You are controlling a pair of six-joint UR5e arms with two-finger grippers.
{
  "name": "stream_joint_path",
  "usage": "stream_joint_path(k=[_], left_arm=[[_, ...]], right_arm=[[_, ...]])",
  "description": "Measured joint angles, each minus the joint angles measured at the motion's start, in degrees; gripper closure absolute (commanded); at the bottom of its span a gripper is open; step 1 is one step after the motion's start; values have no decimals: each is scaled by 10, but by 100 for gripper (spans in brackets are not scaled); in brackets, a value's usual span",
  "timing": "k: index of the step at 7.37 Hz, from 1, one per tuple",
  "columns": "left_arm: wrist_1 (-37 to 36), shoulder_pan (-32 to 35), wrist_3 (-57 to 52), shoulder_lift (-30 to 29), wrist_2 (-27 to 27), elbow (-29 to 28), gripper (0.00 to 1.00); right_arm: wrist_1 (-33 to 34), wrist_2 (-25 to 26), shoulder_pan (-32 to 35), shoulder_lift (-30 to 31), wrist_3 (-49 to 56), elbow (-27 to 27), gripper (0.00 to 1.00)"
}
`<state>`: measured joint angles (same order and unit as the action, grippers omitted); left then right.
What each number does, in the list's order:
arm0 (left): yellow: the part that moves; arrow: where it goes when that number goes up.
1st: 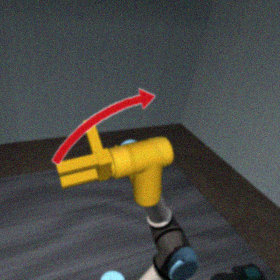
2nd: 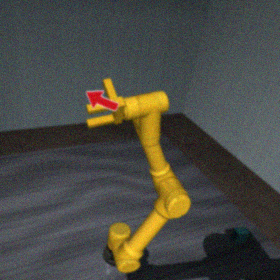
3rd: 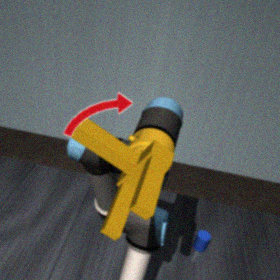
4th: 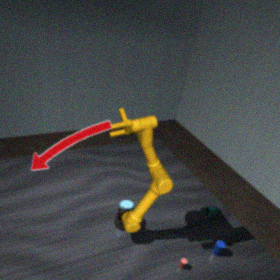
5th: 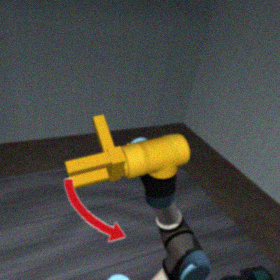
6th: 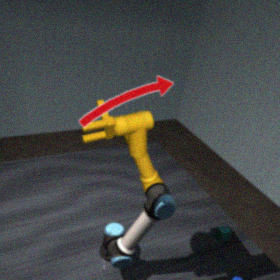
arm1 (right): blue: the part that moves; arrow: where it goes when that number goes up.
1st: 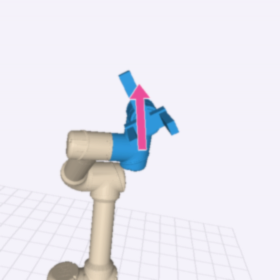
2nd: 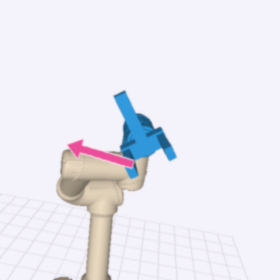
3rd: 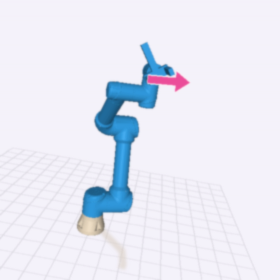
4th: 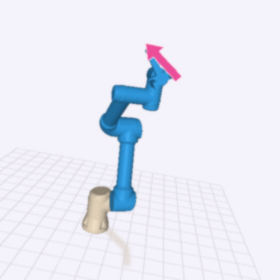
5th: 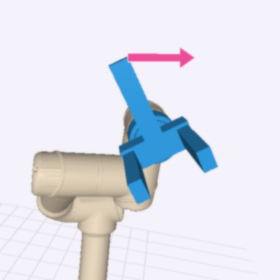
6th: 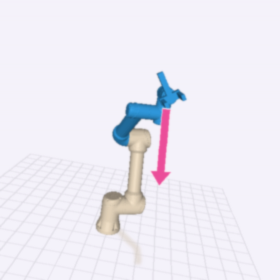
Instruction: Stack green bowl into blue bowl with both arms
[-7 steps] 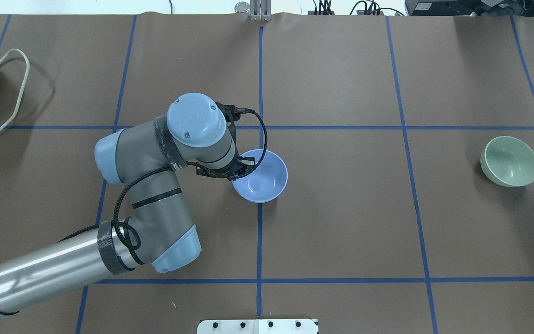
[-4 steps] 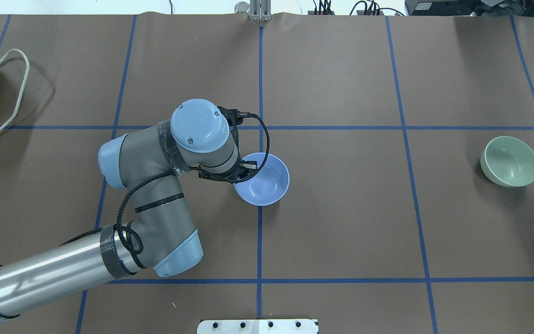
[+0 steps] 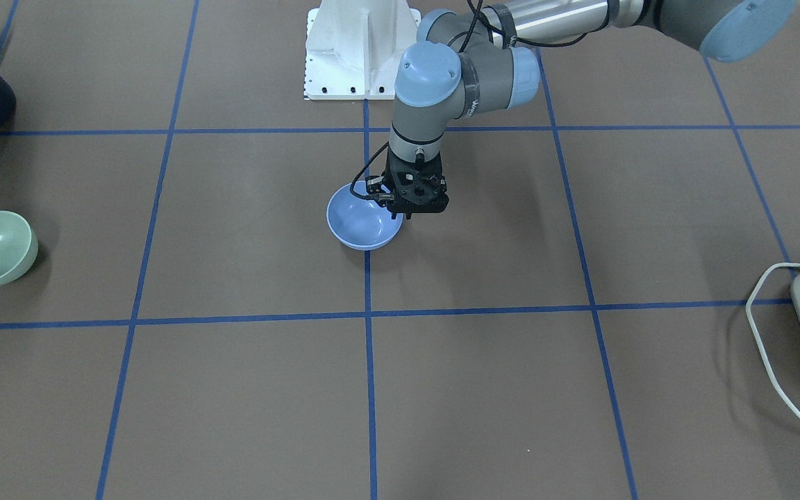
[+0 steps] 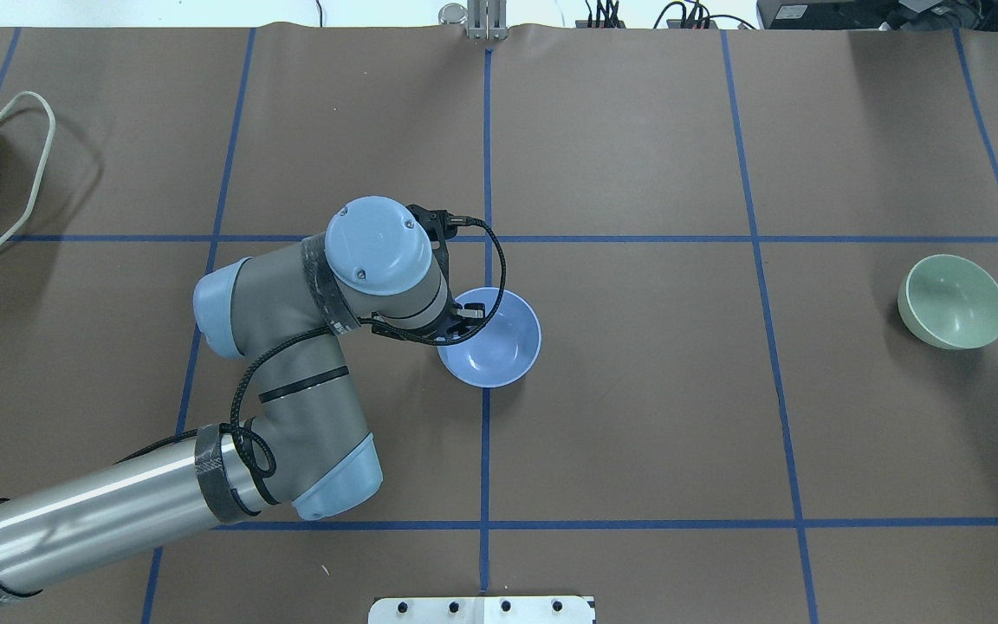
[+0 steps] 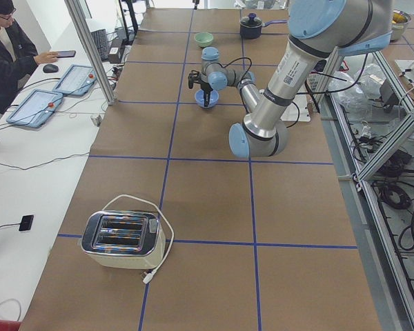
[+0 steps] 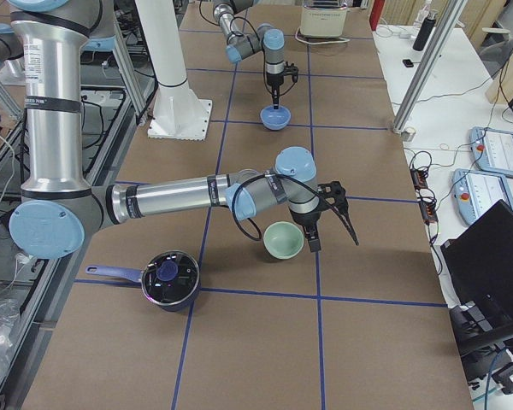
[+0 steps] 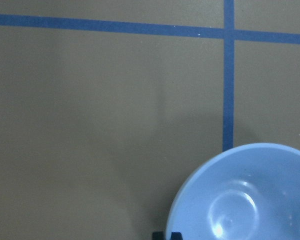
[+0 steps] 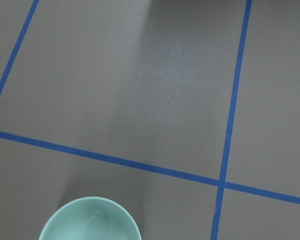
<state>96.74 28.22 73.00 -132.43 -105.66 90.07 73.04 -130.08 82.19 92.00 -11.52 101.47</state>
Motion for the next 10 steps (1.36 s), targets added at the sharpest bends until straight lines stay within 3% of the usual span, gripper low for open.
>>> stream_joint_path(k=[2,4,7,10], left_arm=[[2,12,-3,5,-3,35,3],[-16,70,-29,44,-55,98,3],[-22,192,-245,199,-130,184,2],[-20,326,-482,322,-176,203,2]], right_arm=[[0,0,0,0,0,-1,0],[0,-1,-2,3,0,-4,0],[0,1,-40,11,0,-11,0],[-3,4,-96,10,1,-45,0]])
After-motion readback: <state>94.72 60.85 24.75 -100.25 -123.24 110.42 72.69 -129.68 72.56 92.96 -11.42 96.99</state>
